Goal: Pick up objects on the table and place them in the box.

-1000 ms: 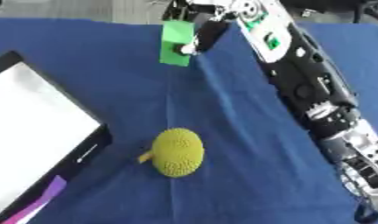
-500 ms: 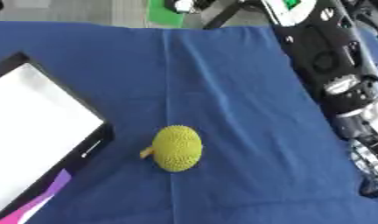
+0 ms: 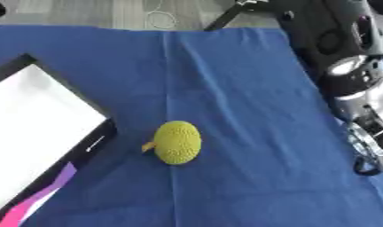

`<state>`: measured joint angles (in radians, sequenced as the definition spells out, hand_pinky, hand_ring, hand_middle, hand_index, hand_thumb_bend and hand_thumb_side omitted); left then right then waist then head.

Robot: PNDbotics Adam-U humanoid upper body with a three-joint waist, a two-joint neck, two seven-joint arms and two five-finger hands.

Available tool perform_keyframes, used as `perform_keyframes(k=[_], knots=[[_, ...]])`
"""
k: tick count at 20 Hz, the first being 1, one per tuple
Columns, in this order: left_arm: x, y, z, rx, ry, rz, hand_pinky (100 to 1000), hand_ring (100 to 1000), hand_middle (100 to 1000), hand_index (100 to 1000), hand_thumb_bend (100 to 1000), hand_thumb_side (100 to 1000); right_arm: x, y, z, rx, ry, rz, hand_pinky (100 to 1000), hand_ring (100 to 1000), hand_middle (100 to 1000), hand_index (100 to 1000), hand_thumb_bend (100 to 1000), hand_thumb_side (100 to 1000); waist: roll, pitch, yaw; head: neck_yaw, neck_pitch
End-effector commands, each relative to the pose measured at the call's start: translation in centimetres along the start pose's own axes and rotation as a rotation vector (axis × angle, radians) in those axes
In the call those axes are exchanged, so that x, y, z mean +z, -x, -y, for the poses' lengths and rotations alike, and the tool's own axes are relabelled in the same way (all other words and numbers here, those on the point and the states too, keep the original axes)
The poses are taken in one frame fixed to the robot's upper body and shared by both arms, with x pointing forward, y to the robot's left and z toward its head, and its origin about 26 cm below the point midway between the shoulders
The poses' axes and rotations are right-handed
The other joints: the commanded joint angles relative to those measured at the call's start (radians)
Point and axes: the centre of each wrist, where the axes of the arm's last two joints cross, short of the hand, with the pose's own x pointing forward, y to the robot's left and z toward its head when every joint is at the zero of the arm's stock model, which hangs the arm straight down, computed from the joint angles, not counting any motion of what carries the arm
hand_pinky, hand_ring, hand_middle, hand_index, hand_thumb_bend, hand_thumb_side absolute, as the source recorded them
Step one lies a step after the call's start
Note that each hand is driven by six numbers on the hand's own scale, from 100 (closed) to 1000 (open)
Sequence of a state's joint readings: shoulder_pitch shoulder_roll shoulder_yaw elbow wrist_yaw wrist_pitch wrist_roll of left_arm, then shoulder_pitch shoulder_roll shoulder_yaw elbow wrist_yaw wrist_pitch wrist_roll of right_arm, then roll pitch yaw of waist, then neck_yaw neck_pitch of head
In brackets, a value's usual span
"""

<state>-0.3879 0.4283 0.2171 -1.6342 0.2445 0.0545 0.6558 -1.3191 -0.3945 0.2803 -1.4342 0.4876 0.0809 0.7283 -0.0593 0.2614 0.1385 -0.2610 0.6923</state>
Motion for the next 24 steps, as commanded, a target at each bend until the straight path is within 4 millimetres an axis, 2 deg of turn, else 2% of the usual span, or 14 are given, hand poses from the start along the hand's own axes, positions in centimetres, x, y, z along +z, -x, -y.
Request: perform_keyframes(k=[1, 7, 11, 24], knots=[[-0.2, -0.7, 0.6, 0.004, 0.026, 0.026, 765, 789, 599, 787, 633, 563, -0.2, -2.3, 0.5, 0.034, 0.009, 0.058, 816, 484, 535, 700, 320, 100, -0.002, -0.045, 0.006, -0.010, 0.014], [0.6, -0.3, 1.9, 0.034, 0.064, -0.002, 764, 789, 599, 787, 634, 564, -1.1, -4.0, -1.5, 0.025, -0.032, 0.105, 815, 483, 532, 697, 288, 100, 0.001, -0.053, 0.031, -0.032, 0.020], [1.0, -0.2, 2.6, 0.045, 0.089, -0.010, 764, 789, 599, 788, 634, 564, -1.8, -4.4, -3.1, 0.000, -0.062, 0.113, 814, 482, 531, 697, 264, 100, 0.003, -0.057, 0.045, -0.045, 0.019], [1.6, -0.3, 3.9, 0.064, 0.126, -0.015, 763, 789, 599, 790, 635, 565, -3.0, -5.4, -5.8, -0.056, -0.105, 0.139, 810, 476, 526, 695, 174, 100, -0.002, -0.059, 0.089, -0.094, 0.018]])
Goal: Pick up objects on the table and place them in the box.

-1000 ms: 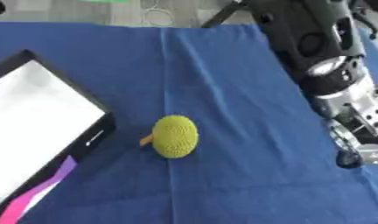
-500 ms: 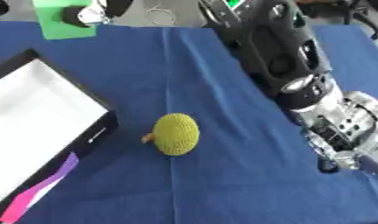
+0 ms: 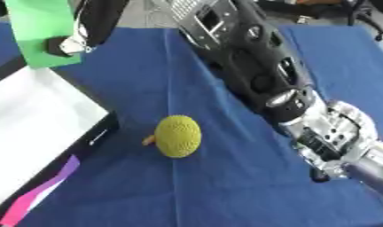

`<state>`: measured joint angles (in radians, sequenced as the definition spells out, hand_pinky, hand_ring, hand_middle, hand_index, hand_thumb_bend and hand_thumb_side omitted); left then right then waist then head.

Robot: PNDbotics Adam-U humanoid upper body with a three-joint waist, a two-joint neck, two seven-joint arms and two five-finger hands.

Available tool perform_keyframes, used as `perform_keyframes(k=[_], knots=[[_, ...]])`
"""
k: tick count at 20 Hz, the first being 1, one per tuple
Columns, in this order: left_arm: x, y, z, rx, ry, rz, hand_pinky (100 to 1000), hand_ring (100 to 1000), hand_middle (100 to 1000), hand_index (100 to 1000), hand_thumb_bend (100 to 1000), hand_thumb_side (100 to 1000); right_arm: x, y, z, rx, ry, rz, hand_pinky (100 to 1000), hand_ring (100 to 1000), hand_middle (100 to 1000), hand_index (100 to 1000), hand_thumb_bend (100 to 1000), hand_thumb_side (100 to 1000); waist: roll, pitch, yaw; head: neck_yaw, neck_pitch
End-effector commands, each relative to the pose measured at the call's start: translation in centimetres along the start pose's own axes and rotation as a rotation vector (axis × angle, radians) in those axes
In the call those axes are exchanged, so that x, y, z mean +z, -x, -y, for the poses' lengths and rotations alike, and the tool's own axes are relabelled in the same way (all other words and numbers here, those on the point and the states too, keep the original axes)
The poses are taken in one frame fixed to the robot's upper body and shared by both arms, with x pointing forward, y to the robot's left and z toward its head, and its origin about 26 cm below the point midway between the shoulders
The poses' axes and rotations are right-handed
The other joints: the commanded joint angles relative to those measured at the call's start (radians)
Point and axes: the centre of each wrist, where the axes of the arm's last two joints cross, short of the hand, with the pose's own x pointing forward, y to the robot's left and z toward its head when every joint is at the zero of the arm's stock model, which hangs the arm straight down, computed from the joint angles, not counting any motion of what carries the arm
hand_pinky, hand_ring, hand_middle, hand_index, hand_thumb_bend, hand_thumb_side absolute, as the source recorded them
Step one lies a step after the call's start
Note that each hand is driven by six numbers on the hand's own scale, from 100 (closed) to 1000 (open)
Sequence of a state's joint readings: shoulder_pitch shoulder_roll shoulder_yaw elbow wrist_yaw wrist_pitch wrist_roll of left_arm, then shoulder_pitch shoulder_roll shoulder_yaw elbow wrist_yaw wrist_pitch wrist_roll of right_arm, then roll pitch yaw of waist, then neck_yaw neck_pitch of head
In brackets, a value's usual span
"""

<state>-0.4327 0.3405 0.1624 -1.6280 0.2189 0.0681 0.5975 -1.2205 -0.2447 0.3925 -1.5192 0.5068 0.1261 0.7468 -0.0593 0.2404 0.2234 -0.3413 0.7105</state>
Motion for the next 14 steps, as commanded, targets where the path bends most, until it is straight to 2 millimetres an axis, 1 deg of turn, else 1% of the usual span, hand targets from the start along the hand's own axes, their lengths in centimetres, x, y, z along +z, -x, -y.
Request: perform_keyframes(k=[1, 4, 8, 10, 11, 12, 13, 14], knots=[[-0.3, -0.8, 0.5, 0.012, 0.016, 0.028, 763, 789, 599, 790, 635, 564, -0.1, -0.7, 0.2, 0.005, 0.015, 0.012, 810, 476, 526, 695, 174, 100, -0.002, -0.037, 0.009, -0.020, -0.001], [-0.2, -0.8, 0.8, 0.021, 0.024, 0.023, 762, 789, 599, 790, 635, 565, -0.4, -0.5, -0.2, -0.012, 0.015, 0.004, 811, 474, 526, 695, 141, 100, -0.003, -0.034, 0.025, -0.042, -0.002], [0.1, -0.7, 1.3, 0.035, 0.034, 0.014, 761, 789, 599, 790, 637, 565, -1.0, -0.3, -1.2, -0.030, -0.002, -0.004, 811, 476, 527, 696, 127, 100, -0.004, -0.026, 0.047, -0.063, -0.008], [0.1, -0.7, 1.5, 0.042, 0.038, 0.010, 761, 789, 598, 791, 637, 566, -1.4, 0.0, -2.0, -0.027, -0.017, -0.017, 811, 479, 529, 699, 132, 100, -0.006, -0.021, 0.059, -0.072, -0.012], [0.2, -0.6, 1.6, 0.042, 0.039, 0.008, 761, 789, 598, 791, 637, 566, -1.6, 0.2, -2.3, -0.022, -0.022, -0.024, 812, 480, 530, 699, 202, 100, -0.006, -0.019, 0.064, -0.075, -0.014], [0.2, -0.5, 1.6, 0.039, 0.038, 0.005, 761, 788, 597, 791, 638, 566, -1.7, 0.3, -2.6, -0.013, -0.025, -0.030, 813, 482, 531, 699, 155, 100, -0.007, -0.017, 0.068, -0.079, -0.016], [0.2, -0.4, 1.5, 0.039, 0.037, 0.001, 760, 786, 597, 791, 638, 567, -1.8, 0.5, -3.0, -0.003, -0.030, -0.035, 813, 484, 532, 700, 159, 100, -0.008, -0.016, 0.071, -0.081, -0.017], [0.3, -0.3, 1.5, 0.040, 0.036, -0.003, 760, 785, 596, 791, 638, 568, -2.0, 0.7, -3.3, 0.008, -0.038, -0.040, 817, 491, 536, 702, 186, 100, -0.010, -0.014, 0.075, -0.084, -0.019]])
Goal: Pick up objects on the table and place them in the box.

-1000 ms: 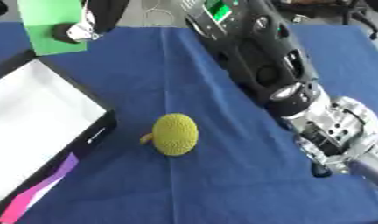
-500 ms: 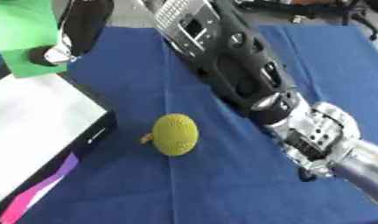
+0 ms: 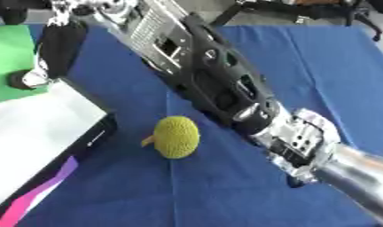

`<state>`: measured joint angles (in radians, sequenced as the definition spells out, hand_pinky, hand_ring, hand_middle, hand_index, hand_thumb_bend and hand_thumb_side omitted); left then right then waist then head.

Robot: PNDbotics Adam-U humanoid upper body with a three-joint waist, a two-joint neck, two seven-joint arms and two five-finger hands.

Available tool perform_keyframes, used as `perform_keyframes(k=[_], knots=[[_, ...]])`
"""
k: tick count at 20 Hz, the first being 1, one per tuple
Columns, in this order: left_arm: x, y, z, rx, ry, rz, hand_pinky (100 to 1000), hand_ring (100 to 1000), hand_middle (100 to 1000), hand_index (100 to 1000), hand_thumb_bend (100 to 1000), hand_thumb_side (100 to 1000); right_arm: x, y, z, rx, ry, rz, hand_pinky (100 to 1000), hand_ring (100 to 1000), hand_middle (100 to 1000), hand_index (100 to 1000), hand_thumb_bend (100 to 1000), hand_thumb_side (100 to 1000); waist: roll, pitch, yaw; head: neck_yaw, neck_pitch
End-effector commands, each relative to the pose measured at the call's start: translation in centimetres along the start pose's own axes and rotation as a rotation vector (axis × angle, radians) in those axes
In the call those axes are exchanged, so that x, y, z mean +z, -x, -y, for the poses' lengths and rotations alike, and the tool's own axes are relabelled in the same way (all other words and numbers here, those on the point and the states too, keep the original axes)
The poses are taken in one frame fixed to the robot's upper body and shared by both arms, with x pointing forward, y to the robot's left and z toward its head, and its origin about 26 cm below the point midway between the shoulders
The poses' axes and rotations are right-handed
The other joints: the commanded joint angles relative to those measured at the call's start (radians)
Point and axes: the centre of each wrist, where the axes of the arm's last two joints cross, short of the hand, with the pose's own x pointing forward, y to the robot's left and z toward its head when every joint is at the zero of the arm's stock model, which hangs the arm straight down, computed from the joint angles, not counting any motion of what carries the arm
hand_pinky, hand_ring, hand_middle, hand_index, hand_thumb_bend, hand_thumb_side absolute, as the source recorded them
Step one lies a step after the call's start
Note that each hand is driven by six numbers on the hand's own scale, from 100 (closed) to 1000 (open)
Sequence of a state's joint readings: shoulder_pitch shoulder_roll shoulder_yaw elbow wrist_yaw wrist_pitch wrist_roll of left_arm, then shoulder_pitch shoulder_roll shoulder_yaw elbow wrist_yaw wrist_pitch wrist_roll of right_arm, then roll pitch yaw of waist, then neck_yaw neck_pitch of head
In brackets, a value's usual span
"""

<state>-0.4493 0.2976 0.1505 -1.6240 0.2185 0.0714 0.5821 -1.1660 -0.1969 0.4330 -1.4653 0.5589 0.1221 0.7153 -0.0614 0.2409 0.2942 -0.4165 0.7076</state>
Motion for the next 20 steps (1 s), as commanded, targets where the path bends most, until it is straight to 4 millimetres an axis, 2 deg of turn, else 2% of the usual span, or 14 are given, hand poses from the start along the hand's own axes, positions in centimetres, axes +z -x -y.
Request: perform_keyframes(k=[1, 7, 10, 15, 20], knots=[[-0.3, -0.5, 0.0, 0.002, 0.006, 0.017, 760, 785, 596, 791, 638, 568, -0.4, 0.1, -0.2, 0.054, -0.001, -0.012, 817, 492, 536, 703, 188, 100, -0.009, -0.013, 0.007, -0.012, -0.018], [0.0, 0.7, -0.3, -0.010, -0.003, -0.009, 759, 781, 594, 793, 642, 574, -1.5, 1.0, -2.1, 0.131, -0.047, -0.021, 855, 556, 575, 728, 249, 100, -0.016, -0.008, 0.017, -0.029, -0.022], [-0.1, 1.6, -1.0, -0.021, -0.021, -0.019, 756, 777, 591, 794, 642, 575, -1.7, 1.1, -2.9, 0.174, -0.038, -0.011, 883, 623, 618, 759, 263, 100, -0.015, -0.007, 0.018, -0.032, -0.027], [-0.3, 3.5, -2.6, -0.054, -0.080, -0.054, 756, 776, 590, 797, 642, 580, -1.9, 2.0, -4.0, 0.189, 0.012, 0.005, 924, 702, 680, 803, 203, 100, -0.015, -0.005, 0.019, -0.039, -0.032], [-0.4, 4.1, -3.1, -0.056, -0.101, -0.060, 756, 775, 590, 797, 642, 579, -2.0, 2.5, -4.6, 0.186, 0.037, 0.021, 942, 729, 706, 822, 160, 100, -0.017, -0.002, 0.022, -0.041, -0.035]])
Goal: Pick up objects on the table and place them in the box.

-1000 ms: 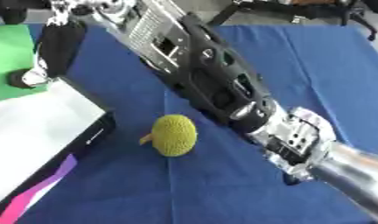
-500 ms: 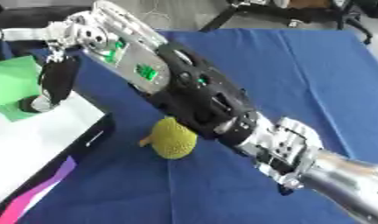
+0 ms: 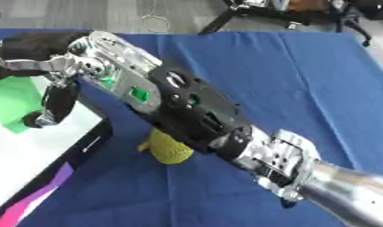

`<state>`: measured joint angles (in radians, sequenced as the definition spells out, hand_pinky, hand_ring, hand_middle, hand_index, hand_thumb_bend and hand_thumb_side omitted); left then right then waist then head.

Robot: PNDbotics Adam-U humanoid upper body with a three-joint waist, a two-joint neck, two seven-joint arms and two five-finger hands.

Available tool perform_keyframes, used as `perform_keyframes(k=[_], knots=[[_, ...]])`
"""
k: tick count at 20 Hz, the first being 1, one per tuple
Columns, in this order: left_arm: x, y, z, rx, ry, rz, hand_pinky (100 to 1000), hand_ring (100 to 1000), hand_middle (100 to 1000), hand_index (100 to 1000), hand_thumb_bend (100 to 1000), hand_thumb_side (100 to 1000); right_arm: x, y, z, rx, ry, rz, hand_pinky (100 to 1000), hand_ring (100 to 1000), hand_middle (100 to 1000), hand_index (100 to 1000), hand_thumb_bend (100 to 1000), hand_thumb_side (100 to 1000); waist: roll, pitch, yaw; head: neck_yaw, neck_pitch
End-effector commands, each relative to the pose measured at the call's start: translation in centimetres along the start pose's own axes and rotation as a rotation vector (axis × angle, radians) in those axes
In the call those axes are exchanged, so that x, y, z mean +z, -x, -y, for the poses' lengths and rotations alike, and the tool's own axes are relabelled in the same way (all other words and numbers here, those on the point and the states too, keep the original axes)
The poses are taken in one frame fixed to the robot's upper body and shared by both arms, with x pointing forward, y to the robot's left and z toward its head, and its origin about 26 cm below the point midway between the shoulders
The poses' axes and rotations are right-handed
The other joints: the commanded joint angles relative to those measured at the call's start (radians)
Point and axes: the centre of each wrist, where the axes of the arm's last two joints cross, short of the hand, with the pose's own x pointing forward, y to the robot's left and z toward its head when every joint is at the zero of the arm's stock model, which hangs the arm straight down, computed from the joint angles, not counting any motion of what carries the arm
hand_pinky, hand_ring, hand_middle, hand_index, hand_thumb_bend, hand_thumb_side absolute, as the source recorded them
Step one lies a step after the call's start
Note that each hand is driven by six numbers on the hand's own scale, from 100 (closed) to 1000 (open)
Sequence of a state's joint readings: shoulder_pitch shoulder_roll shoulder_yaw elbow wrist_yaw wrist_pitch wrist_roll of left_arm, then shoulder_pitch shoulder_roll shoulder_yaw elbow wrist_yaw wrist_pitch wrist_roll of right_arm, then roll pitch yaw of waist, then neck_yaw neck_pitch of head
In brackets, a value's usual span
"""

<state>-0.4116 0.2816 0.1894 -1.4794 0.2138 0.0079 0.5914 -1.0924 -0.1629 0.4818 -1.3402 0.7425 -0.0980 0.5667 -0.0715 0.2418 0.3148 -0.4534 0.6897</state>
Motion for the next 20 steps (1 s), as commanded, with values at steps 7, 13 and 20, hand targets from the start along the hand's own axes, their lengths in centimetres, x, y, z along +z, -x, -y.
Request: perform_keyframes(k=[7, 13, 20], knots=[[-0.9, -0.6, -0.9, 0.001, -0.036, 0.032, 755, 775, 589, 797, 642, 579, 0.0, 0.1, 0.5, -0.028, 0.010, 0.048, 971, 841, 782, 891, 100, 359, -0.006, 0.000, 0.001, -0.003, -0.018], [-1.0, -0.4, -1.1, 0.002, -0.045, 0.025, 755, 775, 589, 798, 641, 578, 0.2, -0.2, 0.5, -0.056, -0.023, 0.083, 1000, 1000, 914, 939, 100, 417, -0.005, 0.003, -0.001, -0.010, -0.017], [-1.9, -0.3, -2.6, -0.019, -0.105, 0.031, 755, 775, 589, 799, 640, 579, 0.4, -0.4, 0.4, -0.087, 0.014, 0.182, 1000, 1000, 1000, 987, 100, 620, -0.005, 0.005, 0.002, -0.016, -0.016]])
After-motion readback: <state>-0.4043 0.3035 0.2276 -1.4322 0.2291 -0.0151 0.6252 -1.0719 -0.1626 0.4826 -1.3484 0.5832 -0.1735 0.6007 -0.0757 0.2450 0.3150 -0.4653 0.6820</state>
